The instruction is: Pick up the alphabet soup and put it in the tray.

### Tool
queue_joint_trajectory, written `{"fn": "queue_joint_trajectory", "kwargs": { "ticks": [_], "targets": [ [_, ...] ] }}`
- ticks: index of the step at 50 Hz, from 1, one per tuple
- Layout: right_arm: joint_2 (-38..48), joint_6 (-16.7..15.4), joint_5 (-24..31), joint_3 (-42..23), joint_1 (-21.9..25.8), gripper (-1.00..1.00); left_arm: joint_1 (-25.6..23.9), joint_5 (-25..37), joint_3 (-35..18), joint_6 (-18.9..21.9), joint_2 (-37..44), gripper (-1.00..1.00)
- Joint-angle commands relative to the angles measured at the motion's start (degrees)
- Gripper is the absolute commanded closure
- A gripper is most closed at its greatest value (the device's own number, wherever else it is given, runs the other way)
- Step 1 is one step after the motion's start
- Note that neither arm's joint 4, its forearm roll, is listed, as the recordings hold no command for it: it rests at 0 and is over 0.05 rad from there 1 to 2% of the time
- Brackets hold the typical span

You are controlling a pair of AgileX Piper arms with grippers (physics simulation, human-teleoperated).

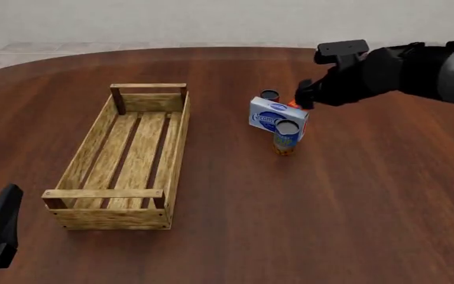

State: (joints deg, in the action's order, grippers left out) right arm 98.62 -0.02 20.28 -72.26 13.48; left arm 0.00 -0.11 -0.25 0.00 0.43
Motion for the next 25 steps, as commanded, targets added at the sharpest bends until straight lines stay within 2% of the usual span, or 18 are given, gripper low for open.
{"fn": "queue_joint_trajectory", "kwargs": {
  "ticks": [1, 25],
  "targets": [
    [4.34, 0.02, -1.22, -1.56, -0.38, -1.0, 0.0, 0.0, 0.0, 0.0, 0.0, -1.0],
    [6.19, 1.17, -1.19, -2.34, 2.33, -1.0, 0.0, 0.0, 0.0, 0.0, 0.0, -1.0]
  ]
}}
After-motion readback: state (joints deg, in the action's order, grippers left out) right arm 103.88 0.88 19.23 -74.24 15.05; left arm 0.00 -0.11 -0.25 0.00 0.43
